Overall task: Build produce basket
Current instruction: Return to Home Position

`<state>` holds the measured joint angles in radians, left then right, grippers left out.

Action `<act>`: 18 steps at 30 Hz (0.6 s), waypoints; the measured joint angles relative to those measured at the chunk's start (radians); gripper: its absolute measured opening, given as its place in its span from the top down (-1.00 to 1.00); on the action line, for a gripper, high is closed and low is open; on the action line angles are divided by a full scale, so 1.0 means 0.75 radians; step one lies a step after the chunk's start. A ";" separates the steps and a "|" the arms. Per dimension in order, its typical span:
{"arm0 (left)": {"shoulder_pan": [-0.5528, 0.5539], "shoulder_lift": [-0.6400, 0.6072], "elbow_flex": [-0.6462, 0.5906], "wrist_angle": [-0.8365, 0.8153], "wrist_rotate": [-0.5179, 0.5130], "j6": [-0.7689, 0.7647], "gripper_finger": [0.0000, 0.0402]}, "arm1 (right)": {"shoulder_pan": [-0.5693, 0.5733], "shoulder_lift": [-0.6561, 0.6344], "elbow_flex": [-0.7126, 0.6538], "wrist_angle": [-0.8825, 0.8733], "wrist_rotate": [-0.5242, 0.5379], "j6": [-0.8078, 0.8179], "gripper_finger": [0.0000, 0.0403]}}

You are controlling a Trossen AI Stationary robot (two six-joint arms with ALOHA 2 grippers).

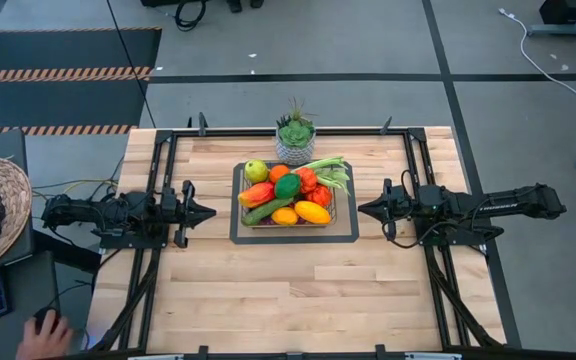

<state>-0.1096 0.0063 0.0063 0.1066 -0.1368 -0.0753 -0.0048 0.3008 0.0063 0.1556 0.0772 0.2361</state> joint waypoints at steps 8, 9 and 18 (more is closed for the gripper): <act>0.000 0.000 0.000 0.000 0.000 0.000 0.86 | 0.000 0.000 0.000 0.000 0.000 0.000 0.85; 0.000 0.000 0.000 0.000 0.000 0.000 0.87 | 0.000 0.000 0.000 0.000 0.000 0.000 0.85; 0.000 0.000 0.000 0.000 0.000 0.000 0.84 | 0.000 0.000 0.000 0.000 0.000 0.000 0.85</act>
